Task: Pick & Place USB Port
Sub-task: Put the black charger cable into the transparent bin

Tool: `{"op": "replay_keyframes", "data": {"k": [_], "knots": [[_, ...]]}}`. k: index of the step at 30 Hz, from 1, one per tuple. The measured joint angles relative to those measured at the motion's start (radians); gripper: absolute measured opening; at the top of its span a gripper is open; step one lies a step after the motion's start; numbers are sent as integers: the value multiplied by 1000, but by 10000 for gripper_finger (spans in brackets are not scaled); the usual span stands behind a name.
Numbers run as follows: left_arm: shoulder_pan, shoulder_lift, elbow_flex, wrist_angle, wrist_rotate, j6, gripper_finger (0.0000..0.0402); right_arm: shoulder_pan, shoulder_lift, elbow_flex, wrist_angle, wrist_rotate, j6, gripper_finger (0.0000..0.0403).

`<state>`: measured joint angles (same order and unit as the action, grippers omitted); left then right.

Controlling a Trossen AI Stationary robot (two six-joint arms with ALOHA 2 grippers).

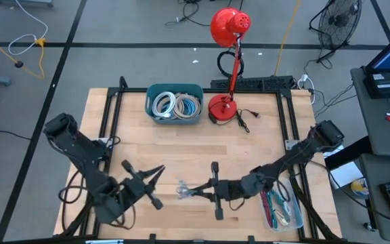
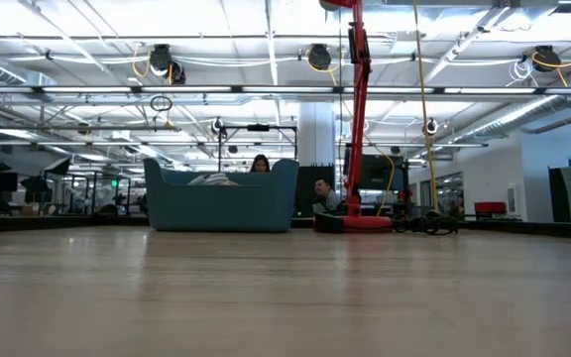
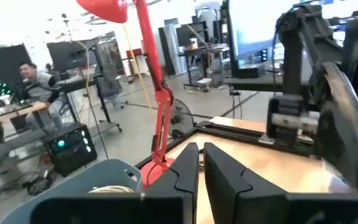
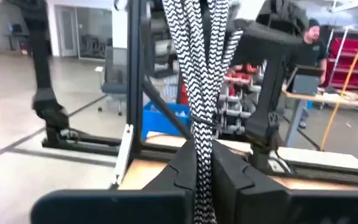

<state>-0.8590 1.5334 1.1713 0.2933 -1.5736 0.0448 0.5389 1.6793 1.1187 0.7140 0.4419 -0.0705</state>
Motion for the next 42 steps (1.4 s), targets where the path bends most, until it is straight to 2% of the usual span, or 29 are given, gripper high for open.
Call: {"op": "replay_keyframes", "data": {"k": [6, 13, 17, 22, 30, 34, 38, 42], "knots": [[-32, -26, 1, 1, -7, 24, 25, 34, -31, 0, 4, 29, 9, 11], [-48, -28, 0, -2, 0, 31, 26, 115, -66, 0, -142, 271, 104, 13], [-58, -26, 0, -5, 1, 37, 26, 187, -99, 1, -346, 399, 316, 12], [-65, -26, 0, -4, 1, 37, 26, 295, -142, 1, -700, 474, 774, 12], [-64, -26, 0, -4, 2, 32, 26, 447, -151, 1, -1163, 462, 1473, 12], [-68, -26, 0, -4, 1, 31, 26, 510, -150, 1, -1400, 410, 1777, 11], [-73, -26, 0, -4, 2, 28, 26, 565, -150, 1, -1648, 290, 2067, 11], [-73, -26, 0, -4, 2, 25, 26, 605, -150, 1, -1813, 105, 2279, 11]]}}
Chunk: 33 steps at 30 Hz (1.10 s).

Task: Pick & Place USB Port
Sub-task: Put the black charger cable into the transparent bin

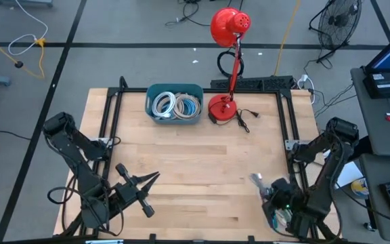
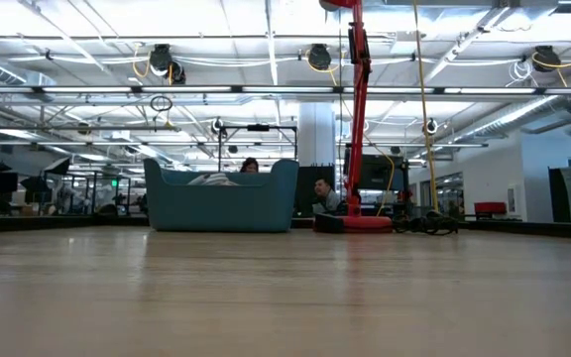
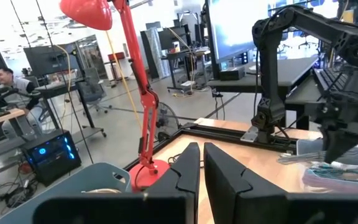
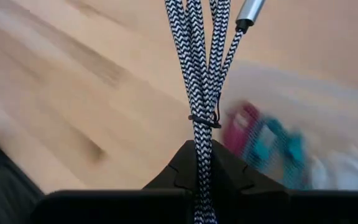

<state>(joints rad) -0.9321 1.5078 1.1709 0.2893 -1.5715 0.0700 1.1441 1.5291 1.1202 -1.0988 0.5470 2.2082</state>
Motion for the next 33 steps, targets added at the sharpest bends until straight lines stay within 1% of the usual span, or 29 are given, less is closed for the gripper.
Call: {"op": "replay_keyframes", "data": {"k": [1, 3, 8, 11, 17, 21, 27, 33], "knots": [[0, 0, 0, 0, 0, 0, 26, 5, 0, 0, -6, -43, 17, 11], [0, 0, 0, 0, 0, 0, 26, 13, 0, 1, 12, -81, 25, 11], [0, 0, 0, -1, 0, 0, 26, 37, 2, 3, 127, -104, 11, 11], [0, 0, 0, -12, 0, -19, 26, 63, 7, 3, 154, -105, 17, 11], [0, 0, 0, -58, 3, -91, 26, 95, 7, 3, 115, -104, 43, 11], [-1, 0, 0, -63, 7, -100, 26, 109, 7, 3, 69, -109, 58, 11], [-1, 1, 0, -74, 50, -122, 26, 142, 7, 3, 70, -186, 83, 11], [-1, 2, 0, -87, 52, -153, 26, 156, 7, 3, 57, -207, 89, 11]]}}
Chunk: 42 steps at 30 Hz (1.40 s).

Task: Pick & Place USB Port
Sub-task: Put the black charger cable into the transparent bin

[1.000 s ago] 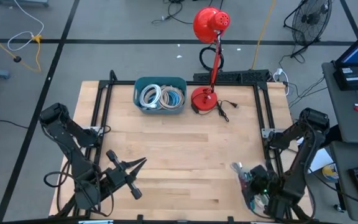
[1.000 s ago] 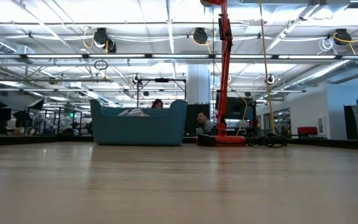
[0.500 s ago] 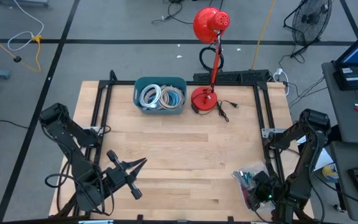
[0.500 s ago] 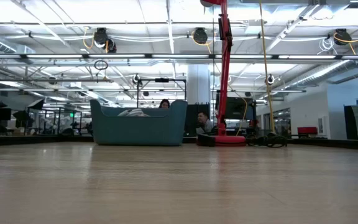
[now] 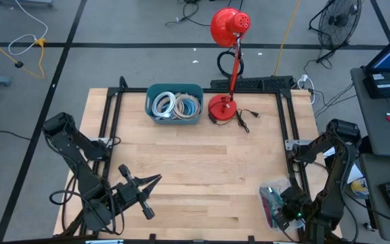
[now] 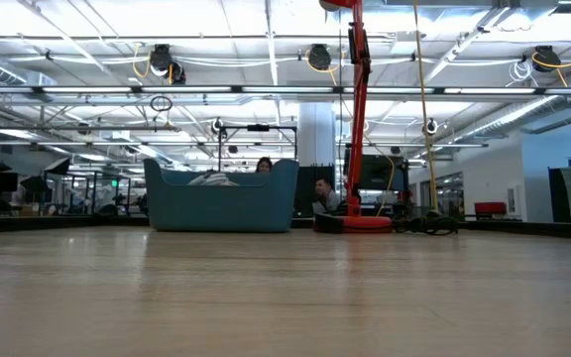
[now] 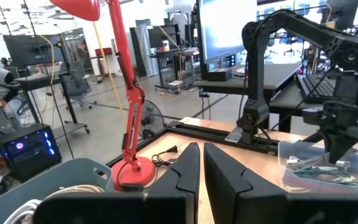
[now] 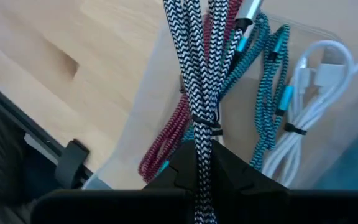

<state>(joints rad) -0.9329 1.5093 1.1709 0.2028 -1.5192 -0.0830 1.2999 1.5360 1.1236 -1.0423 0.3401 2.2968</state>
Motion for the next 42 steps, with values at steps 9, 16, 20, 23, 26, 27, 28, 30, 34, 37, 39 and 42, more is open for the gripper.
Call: {"op": "replay_keyframes", "data": {"k": [9, 16, 20, 23, 26, 27, 28, 30, 34, 37, 39, 42], "knots": [[0, 0, 0, -1, 3, -5, 26, -10, 0, -24, -16, -55, 10, 11], [0, 0, 0, -6, 3, -5, 26, -42, 13, -25, -22, -58, 6, 11], [0, 0, 0, -6, 3, -4, 26, -43, 17, -25, -2, -107, 3, 12], [0, 0, 0, -6, 3, -4, 26, -43, 17, -25, 0, -105, 3, 13], [0, 0, 0, -6, 3, -4, 26, -43, 17, -25, 4, -104, 2, 13], [0, 0, 0, -6, 3, -4, 26, -43, 17, -25, 8, -102, 2, 14], [0, 0, 0, -6, 3, -4, 26, -43, 17, -25, 13, -101, 2, 14], [0, 0, 0, -5, 3, -4, 26, -43, 17, -25, 29, -98, -5, 16], [0, 0, 0, -5, 3, -4, 26, -44, 17, -25, 54, -55, -16, 34], [0, 0, 0, -5, 3, -4, 26, -44, 17, -25, 54, -53, -17, 55], [0, 0, 0, -5, 3, -4, 26, -44, 17, -25, 54, -53, -17, 67], [0, 0, 0, -5, 3, -4, 26, -44, 17, -25, 59, -51, -24, 83]]}}
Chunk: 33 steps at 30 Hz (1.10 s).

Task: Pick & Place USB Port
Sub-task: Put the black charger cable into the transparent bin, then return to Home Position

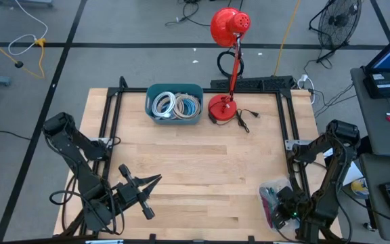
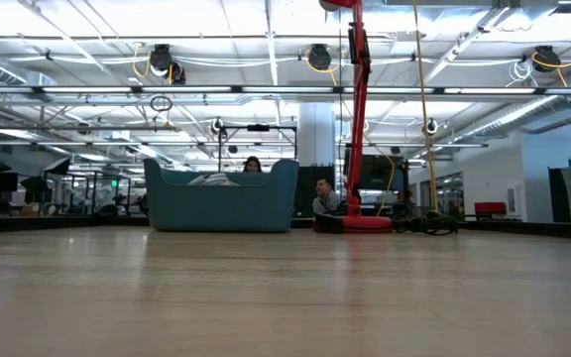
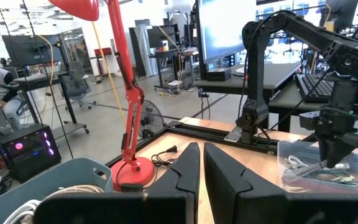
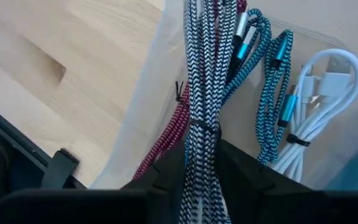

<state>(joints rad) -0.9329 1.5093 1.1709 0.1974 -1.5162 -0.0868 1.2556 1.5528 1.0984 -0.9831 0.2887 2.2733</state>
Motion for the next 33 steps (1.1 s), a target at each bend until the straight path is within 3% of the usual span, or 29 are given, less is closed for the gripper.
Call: {"op": "replay_keyframes", "data": {"k": [7, 12, 20, 26, 30, 33], "knots": [[0, 0, 0, 0, 0, 0, 26, -10, 1, 0, 92, 82, -67, 107], [0, 0, 0, 0, 0, 0, 26, -26, 1, -1, 146, 87, -133, 109], [0, 0, 0, 0, 32, -5, 26, -72, 1, -1, 238, 183, -299, 110], [0, 0, 0, 3, 95, 11, 26, -152, -6, -1, 461, 333, -691, 109], [-5, -1, 0, 18, 136, 68, 26, -231, -9, -1, 706, 420, -1088, 108], [-14, -1, 0, 17, 134, 82, 26, -296, -9, -1, 925, 413, -1422, 103]]}}
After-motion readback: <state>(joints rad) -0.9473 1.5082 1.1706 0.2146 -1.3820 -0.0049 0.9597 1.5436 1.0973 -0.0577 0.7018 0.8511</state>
